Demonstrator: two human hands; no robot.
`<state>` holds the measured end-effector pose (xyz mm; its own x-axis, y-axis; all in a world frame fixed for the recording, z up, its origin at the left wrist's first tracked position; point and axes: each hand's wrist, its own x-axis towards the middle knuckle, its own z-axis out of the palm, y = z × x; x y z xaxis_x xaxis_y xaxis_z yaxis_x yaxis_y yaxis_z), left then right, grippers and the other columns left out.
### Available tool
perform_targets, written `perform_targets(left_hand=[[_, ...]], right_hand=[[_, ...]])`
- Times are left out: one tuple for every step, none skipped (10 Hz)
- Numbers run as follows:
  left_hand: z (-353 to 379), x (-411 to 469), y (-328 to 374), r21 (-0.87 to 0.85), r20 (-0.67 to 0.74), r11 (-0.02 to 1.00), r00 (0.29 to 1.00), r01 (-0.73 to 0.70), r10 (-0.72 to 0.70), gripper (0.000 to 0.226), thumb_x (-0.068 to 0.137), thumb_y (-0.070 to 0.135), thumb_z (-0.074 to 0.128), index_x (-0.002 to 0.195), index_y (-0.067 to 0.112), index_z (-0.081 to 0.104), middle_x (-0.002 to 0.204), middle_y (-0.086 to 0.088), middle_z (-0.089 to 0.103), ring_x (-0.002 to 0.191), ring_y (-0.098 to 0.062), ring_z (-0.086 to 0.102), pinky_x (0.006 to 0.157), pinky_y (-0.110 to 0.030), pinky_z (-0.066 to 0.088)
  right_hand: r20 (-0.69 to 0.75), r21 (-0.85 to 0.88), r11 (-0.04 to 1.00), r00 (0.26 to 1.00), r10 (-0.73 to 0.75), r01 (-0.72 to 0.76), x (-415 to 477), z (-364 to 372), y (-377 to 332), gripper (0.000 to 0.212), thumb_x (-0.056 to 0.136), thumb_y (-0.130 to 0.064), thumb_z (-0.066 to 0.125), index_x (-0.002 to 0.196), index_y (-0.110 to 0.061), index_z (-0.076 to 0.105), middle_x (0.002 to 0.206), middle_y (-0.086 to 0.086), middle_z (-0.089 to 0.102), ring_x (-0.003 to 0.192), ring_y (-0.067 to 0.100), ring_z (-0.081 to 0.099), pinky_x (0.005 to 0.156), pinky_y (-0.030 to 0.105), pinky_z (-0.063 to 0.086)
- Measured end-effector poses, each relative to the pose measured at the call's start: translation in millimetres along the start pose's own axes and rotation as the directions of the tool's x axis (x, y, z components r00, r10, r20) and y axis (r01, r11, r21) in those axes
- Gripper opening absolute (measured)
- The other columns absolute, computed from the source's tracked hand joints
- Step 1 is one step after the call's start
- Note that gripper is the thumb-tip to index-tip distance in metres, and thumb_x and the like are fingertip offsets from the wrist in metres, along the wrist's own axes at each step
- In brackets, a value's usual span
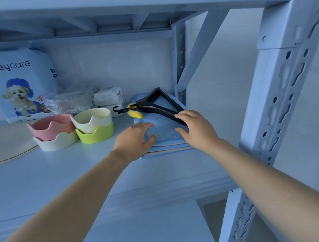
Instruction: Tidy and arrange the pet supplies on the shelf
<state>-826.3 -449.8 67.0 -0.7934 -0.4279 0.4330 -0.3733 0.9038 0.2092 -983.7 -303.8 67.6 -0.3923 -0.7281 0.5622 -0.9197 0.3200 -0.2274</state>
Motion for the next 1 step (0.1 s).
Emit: perform_targets(left_hand=[[-9.1, -20.9, 13.7, 0.033, -0.056, 0.999, 0.998, -0.006, 0.008, 0.04, 0.092, 0.047, 0.043, 0.127, 0.03, 0.049, 0.128, 0.007, 0.055, 0.093, -0.017, 0.059, 0.067, -0.026, 0.042]], right_hand=[[-0.006, 0.052, 0.998, 0.999, -0.032, 0.032, -16.3, -11.2, -13.1, 0.044, 0.092, -0.031, 0.055, 0.133, -0.018, 0.048, 0.135, -0.005, 0.048, 0.127, 0.013, 0.039, 0.096, 0.032, 0.043]])
